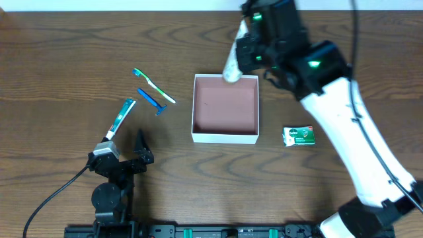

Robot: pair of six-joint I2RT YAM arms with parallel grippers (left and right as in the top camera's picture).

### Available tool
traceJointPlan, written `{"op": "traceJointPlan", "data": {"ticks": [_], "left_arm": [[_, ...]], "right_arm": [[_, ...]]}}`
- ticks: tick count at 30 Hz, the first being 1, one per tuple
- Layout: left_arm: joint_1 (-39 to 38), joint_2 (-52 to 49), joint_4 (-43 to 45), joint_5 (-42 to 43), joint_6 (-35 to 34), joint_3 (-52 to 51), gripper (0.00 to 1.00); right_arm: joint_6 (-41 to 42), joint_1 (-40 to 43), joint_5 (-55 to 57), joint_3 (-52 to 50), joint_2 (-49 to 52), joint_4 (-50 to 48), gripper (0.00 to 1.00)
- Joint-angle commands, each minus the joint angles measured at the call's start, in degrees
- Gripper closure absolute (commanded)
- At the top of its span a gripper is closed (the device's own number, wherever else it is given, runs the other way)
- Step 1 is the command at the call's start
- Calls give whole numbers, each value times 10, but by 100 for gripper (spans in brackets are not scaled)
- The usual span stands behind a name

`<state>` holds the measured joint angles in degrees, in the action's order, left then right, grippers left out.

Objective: Pack container
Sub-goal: 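Carry the lotion tube over the box and lower it inside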

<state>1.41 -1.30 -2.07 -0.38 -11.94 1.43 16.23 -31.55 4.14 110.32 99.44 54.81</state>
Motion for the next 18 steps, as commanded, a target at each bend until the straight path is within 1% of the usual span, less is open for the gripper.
{"op": "traceJointPlan", "data": {"ticks": [1,10,18], "left_arm": [[3,-1,-20,-9,5,-12,2],[3,-1,-20,-9,5,-12,2],[3,-1,-20,-9,5,-12,2]], "right_arm": [[67,-26,30,2,20,-20,99],[119,-63,56,2,70,-43,99],[125,-72,67,2,91,-51,99]]}}
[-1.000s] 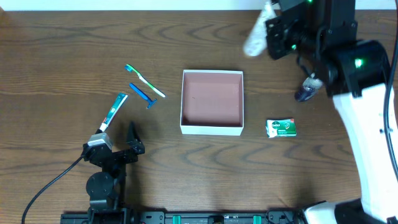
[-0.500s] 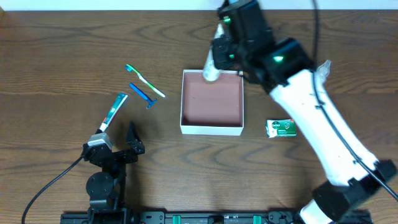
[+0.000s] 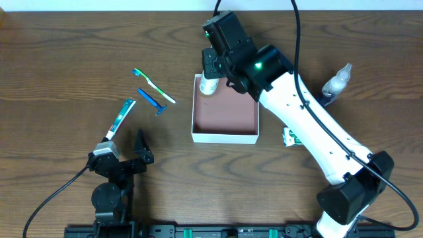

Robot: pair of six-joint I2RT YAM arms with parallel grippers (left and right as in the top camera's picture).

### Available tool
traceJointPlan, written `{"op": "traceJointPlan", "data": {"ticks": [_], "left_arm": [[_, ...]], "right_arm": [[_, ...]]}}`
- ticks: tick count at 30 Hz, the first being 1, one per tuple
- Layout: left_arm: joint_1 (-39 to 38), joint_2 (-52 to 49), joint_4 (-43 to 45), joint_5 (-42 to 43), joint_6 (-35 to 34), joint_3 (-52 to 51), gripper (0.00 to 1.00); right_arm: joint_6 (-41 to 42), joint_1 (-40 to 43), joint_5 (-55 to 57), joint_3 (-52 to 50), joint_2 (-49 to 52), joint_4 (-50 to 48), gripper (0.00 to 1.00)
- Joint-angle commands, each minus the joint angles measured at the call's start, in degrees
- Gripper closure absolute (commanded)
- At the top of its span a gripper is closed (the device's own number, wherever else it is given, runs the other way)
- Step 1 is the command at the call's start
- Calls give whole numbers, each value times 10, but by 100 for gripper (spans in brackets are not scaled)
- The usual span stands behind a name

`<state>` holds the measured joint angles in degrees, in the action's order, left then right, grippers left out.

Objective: Pack container
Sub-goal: 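Carry the lotion tube over the box and lower it inside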

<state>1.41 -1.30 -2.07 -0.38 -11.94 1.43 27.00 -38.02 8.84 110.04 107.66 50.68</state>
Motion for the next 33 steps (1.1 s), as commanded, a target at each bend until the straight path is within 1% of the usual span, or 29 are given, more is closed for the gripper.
{"op": "traceJointPlan", "data": {"ticks": [1,11,33], "left_arm": [[3,-1,-20,-9,5,-12,2],[3,-1,-20,-9,5,-12,2],[3,-1,-20,-9,5,-12,2]], "right_arm": [[17,-8,21,5,13,-10,99],[21,-18,62,5,58,-25,99],[21,-23,75,5,99,-62,99]]}}
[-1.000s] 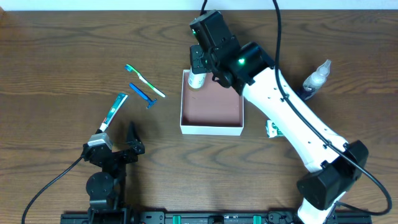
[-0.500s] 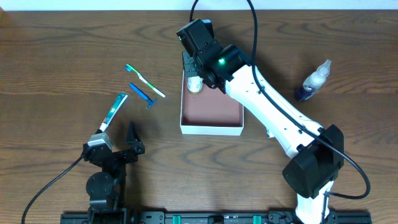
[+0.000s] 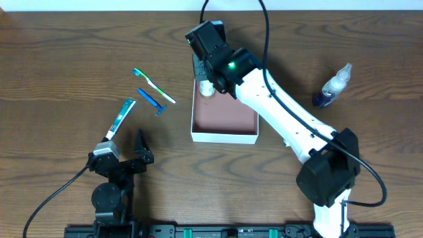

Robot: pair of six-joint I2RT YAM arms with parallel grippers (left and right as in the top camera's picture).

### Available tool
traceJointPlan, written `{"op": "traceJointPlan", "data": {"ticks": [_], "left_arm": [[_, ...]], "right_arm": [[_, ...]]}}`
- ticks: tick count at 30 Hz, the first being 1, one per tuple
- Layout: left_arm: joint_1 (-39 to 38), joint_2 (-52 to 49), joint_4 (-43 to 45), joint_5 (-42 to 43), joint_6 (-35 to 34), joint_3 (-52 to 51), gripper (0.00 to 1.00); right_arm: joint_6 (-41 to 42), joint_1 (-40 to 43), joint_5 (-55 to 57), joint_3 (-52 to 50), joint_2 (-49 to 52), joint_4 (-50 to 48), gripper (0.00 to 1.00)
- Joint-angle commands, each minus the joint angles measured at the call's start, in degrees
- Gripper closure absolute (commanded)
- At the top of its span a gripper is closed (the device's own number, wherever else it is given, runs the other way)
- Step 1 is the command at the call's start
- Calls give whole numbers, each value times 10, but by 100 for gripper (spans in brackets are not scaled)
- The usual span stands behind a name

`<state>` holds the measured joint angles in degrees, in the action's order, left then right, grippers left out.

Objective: Pack container
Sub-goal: 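Carry the lotion tube over the box and lower it inside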

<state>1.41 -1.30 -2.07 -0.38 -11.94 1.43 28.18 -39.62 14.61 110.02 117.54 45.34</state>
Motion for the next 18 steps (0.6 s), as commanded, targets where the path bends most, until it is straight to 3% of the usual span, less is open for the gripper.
{"op": "traceJointPlan", "data": {"ticks": [1,7,8,10,12,18], "left_arm": [[3,-1,-20,-9,5,-12,2],[3,-1,-20,-9,5,-12,2],[3,-1,-20,-9,5,-12,2],[3,-1,-20,-9,5,-12,2],[3,-1,-20,-9,5,-12,2],[3,-1,-20,-9,5,-12,2]], "right_arm": [[10,-7,17,5,1,-11,99],[9,-9,17,5,5,-23,97],[9,-10,17,5,5,-23,88],[9,-10,15,5,5,-24,57],[9,-13,14,5,5,-25,36],[-17,-19,-4,5,5,-32,26]]}}
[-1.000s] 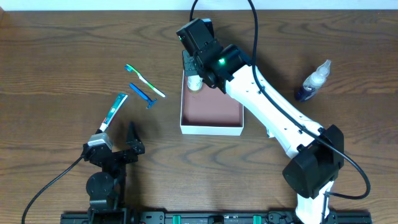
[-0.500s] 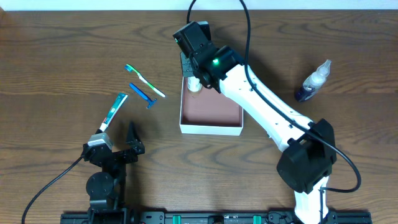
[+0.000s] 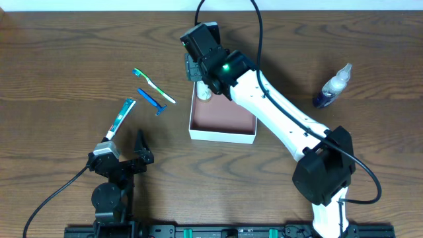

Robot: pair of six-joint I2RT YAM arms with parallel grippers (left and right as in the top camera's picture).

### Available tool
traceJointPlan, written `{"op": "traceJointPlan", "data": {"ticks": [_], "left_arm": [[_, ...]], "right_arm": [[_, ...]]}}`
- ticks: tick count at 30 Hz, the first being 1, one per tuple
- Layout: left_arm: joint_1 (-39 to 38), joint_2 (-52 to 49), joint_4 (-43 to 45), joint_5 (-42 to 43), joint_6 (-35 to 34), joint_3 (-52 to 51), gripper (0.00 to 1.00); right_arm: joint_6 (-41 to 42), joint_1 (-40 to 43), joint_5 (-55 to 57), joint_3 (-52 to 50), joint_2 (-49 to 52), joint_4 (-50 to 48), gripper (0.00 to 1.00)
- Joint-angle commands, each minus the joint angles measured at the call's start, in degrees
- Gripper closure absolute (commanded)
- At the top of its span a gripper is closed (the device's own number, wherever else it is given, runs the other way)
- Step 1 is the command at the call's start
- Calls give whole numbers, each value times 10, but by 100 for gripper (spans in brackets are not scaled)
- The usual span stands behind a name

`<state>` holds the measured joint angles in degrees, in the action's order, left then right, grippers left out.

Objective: Pack container
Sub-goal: 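Carry the lotion tube over the box and lower it inside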

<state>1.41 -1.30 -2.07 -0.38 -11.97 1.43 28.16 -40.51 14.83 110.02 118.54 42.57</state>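
The white box with a pink floor (image 3: 223,116) sits mid-table. A small white bottle (image 3: 205,92) stands in its far left corner, partly under my right arm. My right gripper (image 3: 193,66) hangs over that corner, just above the bottle, and the arm hides whether its fingers still hold it. Left of the box lie a green toothbrush (image 3: 153,84), a blue razor (image 3: 152,100) and a toothpaste tube (image 3: 120,118). My left gripper (image 3: 141,151) rests open near the front left, empty.
A spray bottle with a dark blue base (image 3: 332,84) lies at the right. My right arm (image 3: 277,112) stretches diagonally across the box and the table to its right. A black cable (image 3: 53,195) runs from the left arm's base.
My right gripper has shifted a little left over the box's far left corner. The white bottle sits slightly lower in that corner, and the box has slid a touch to the left.
My right gripper first held the white bottle over the box's far right corner. It then carried it to the far left corner, uncovering the spray bottle at the right. The bottle has stayed in that corner since. The left arm never moved.
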Motion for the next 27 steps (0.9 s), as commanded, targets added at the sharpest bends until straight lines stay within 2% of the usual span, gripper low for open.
{"op": "traceJointPlan", "data": {"ticks": [1,9,15,20,27], "left_arm": [[3,-1,-20,-9,5,-12,2],[3,-1,-20,-9,5,-12,2],[3,-1,-20,-9,5,-12,2],[3,-1,-20,-9,5,-12,2],[3,-1,-20,-9,5,-12,2]], "right_arm": [[-28,-11,-16,5,-5,-7,25],[-52,-22,-24,6,-35,-5,18],[-54,-16,-16,7,-126,34,2],[-23,20,17,7,-195,116,1],[16,97,-22,0,-182,245,1]]}}
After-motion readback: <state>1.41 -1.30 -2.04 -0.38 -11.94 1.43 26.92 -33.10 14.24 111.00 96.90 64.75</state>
